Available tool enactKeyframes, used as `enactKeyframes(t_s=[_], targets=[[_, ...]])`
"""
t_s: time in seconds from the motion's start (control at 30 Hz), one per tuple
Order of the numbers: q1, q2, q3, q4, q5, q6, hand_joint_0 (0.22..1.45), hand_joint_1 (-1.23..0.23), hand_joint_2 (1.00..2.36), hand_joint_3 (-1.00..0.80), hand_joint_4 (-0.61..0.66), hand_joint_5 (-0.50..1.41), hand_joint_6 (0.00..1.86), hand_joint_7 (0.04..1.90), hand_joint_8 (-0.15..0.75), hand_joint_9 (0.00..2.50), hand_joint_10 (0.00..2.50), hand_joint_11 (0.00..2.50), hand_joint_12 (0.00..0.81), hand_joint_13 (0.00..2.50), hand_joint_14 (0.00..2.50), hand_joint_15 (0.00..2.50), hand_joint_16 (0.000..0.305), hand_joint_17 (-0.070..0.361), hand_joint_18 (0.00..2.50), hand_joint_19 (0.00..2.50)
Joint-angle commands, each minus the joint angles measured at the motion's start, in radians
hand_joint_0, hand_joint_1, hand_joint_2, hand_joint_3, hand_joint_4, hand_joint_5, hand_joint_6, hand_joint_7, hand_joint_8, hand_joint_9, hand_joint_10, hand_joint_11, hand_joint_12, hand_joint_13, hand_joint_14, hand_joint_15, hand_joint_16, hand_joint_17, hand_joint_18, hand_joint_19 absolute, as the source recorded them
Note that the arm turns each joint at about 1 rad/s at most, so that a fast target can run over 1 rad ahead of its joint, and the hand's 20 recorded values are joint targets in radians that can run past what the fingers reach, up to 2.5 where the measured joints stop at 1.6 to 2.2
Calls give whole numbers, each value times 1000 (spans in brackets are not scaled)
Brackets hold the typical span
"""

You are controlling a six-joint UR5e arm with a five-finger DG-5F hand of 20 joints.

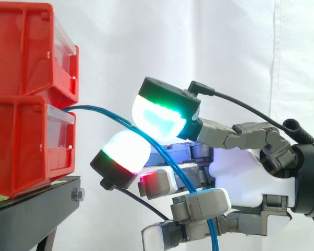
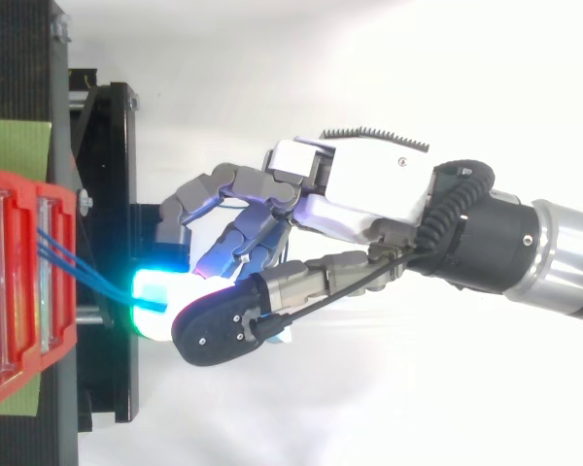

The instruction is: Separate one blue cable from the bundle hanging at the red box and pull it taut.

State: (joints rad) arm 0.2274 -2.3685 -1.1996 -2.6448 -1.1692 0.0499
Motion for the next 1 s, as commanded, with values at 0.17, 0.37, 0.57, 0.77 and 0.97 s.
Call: enactKeyframes(t_s=[0.17,0.37,0.57,0.77,0.97], targets=[[0,0,0,3,2,-5,606,-590,1000,-500,115,-244,922,827,282,1040,15,1241,286,1473,14,1375,49,110,779,598],[0,0,0,3,5,-7,578,-657,1000,-500,116,-243,919,827,285,1043,15,1238,295,1492,14,1374,50,112,789,596],[0,0,0,3,5,-7,668,-669,1002,-474,81,-237,921,851,280,1081,17,1258,281,1510,13,1390,49,111,798,595],[-2,0,0,3,3,-7,700,-704,1016,-334,6,-237,940,923,278,1091,16,1263,280,1500,13,1420,49,110,802,608],[-5,0,-2,0,-4,-4,705,-766,1000,-500,70,-236,941,851,271,1093,16,1267,282,1484,14,1417,48,107,797,606]])
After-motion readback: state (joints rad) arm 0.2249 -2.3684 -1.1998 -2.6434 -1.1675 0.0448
